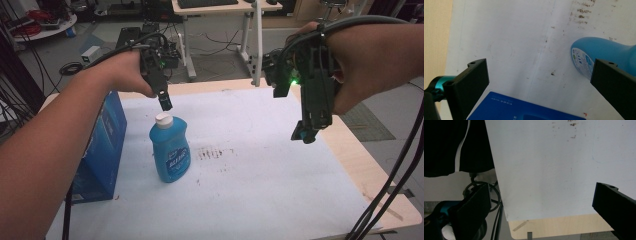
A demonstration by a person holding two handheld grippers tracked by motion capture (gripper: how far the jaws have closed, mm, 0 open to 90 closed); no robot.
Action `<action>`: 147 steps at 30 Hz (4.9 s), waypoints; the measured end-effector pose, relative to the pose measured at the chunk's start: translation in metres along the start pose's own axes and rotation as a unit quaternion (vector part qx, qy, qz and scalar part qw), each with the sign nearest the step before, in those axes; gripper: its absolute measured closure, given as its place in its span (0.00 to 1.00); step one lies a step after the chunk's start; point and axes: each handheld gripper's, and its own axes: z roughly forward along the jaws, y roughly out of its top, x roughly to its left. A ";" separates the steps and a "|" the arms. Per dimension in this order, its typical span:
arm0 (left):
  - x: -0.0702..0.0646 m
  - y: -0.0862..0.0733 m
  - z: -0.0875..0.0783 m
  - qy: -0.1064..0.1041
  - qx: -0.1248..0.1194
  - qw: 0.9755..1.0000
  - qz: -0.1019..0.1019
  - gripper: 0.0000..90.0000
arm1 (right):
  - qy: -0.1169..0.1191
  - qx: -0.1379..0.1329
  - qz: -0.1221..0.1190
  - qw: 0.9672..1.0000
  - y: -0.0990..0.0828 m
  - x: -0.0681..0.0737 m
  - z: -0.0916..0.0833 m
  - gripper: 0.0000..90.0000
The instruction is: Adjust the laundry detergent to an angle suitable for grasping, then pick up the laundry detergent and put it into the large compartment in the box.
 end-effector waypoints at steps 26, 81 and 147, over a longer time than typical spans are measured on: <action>0.002 -0.001 0.000 0.006 0.000 1.000 -0.011 0.02 | -0.010 -0.005 -0.008 1.000 -0.002 0.001 -0.001 0.01; -0.030 -0.013 -0.058 0.011 -0.030 0.998 -0.054 0.02 | -0.026 -0.011 -0.016 0.999 -0.010 -0.007 0.002 0.01; -0.108 -0.004 0.014 -0.025 0.032 0.988 -0.151 0.02 | -0.036 -0.005 -0.023 0.999 -0.007 -0.002 0.004 0.01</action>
